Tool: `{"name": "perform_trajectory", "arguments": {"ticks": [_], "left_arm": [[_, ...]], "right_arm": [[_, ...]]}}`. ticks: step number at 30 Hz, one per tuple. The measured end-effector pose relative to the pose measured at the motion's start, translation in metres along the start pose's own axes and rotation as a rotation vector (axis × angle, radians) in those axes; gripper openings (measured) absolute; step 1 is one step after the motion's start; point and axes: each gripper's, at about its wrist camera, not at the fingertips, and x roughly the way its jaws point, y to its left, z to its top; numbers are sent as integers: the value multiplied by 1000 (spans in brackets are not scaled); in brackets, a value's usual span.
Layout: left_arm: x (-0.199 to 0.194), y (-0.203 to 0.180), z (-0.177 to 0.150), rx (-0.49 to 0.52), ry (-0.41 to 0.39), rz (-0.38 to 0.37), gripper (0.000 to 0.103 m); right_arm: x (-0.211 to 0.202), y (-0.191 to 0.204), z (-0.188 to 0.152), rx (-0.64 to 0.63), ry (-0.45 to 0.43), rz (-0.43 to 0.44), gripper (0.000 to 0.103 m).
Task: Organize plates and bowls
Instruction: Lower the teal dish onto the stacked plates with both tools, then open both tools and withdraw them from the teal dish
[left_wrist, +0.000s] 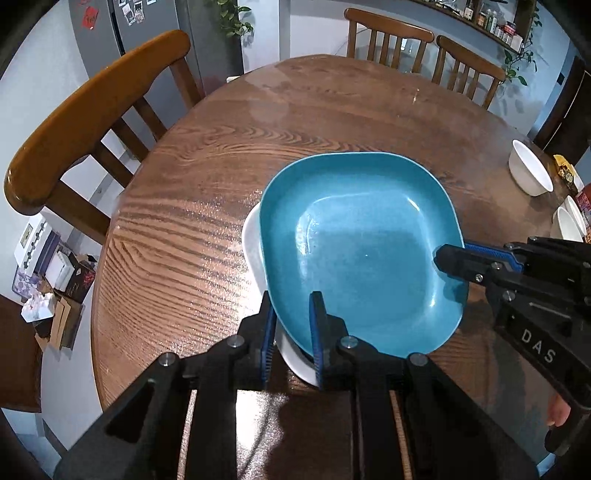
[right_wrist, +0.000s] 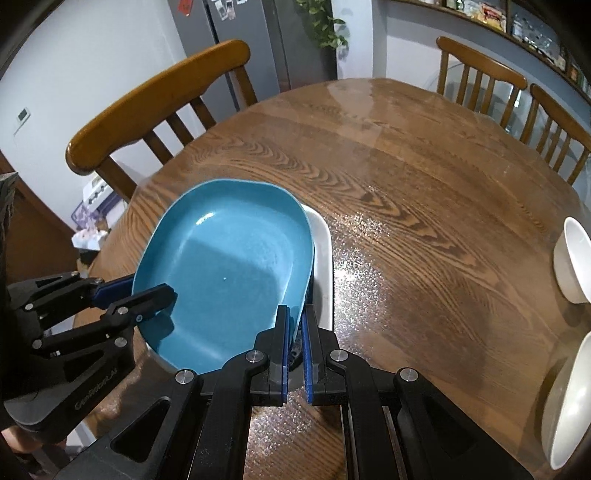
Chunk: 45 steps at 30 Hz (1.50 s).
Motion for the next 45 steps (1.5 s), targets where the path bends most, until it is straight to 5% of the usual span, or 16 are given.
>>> {"name": "perform_trajectory", "arguments": {"ticks": [26,35,39,45], "left_arm": [[5,-6,-1,10,8,53,20],[0,-4,-1,1,-9,63,44],[-7,-2,0,-11,-28,73,63],[-19,-3,1,-18,-53,80,66]], "right_arm": [[3,8,1,2,-6,-19,8],[-11,11,0,-5,-59,-47,8],[-26,16,-1,-17,-101,-57,8],[-56,25,-4,-43,-186,-89,11]]}}
